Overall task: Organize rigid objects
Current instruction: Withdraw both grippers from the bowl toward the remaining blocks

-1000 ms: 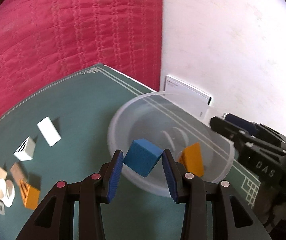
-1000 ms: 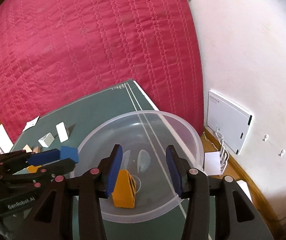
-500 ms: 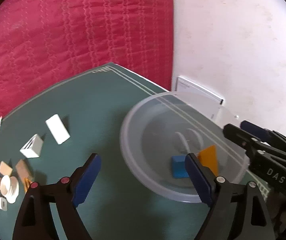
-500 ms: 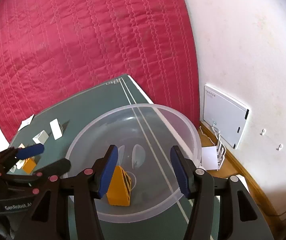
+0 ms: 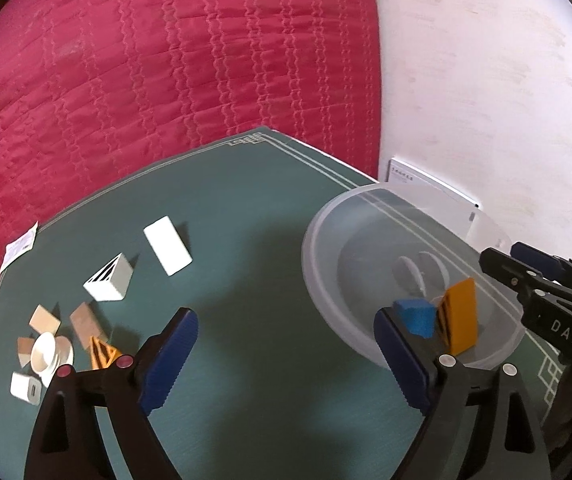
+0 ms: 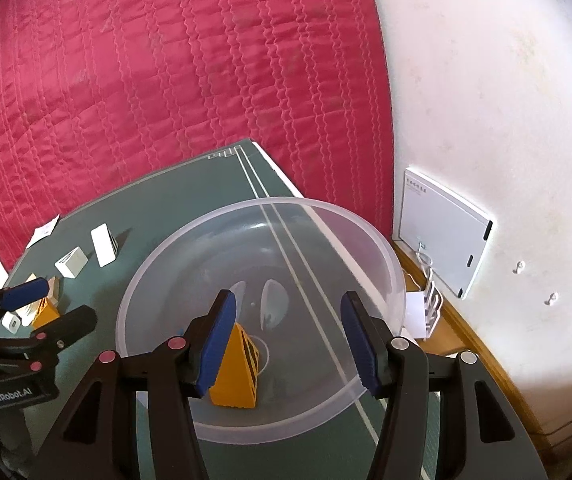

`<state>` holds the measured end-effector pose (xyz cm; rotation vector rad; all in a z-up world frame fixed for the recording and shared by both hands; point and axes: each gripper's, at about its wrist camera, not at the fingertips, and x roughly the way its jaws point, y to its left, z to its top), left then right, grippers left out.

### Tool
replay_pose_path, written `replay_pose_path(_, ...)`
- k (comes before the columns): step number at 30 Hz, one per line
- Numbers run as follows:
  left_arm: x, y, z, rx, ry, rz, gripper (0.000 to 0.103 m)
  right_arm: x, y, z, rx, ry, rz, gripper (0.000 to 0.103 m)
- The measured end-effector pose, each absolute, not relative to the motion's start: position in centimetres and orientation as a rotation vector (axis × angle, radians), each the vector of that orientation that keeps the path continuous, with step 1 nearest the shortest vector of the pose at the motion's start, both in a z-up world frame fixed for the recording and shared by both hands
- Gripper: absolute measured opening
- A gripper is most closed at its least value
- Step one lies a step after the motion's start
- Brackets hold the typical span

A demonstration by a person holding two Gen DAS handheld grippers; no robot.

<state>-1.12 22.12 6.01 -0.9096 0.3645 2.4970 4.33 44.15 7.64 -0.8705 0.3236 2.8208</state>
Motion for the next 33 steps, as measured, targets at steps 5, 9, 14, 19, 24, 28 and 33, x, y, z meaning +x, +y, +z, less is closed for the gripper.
replay_pose_path(5,-1.4,20.6,5.8,-0.934,0.341,2.525,0.093,4.2,43.5,7.6,-0.876,0.284,2.823,0.056)
replay_pose_path(9,-1.5,19.4,5.7,-0.939,0.326,2.563,0.094,4.3,42.8,7.5,-0.881,0.247,2.826,0.057)
replay_pose_path(14,-1.5,18.3,5.5,-0.959,0.313,2.593,0.094,4.2,42.1,7.6,-0.886,0.212,2.831,0.057)
replay_pose_path(19,-1.5,17.3,5.4,-0.969,0.293,2.612,0.094,4.1,41.6,7.6,-0.888,0.189,2.834,0.058)
replay_pose_path(24,-1.3,16.4,5.4,-0.971,0.281,2.627,0.094,4.0,41.0,7.6,-0.894,0.168,2.836,0.059)
replay_pose_path(28,-1.2,15.6,5.5,-0.973,0.265,2.641,0.094,4.0,40.5,7.6,-0.9,0.153,2.84,0.059)
replay_pose_path(33,-1.1,14.5,5.6,-0.974,0.242,2.661,0.094,4.1,39.6,7.8,-0.902,0.128,2.851,0.059)
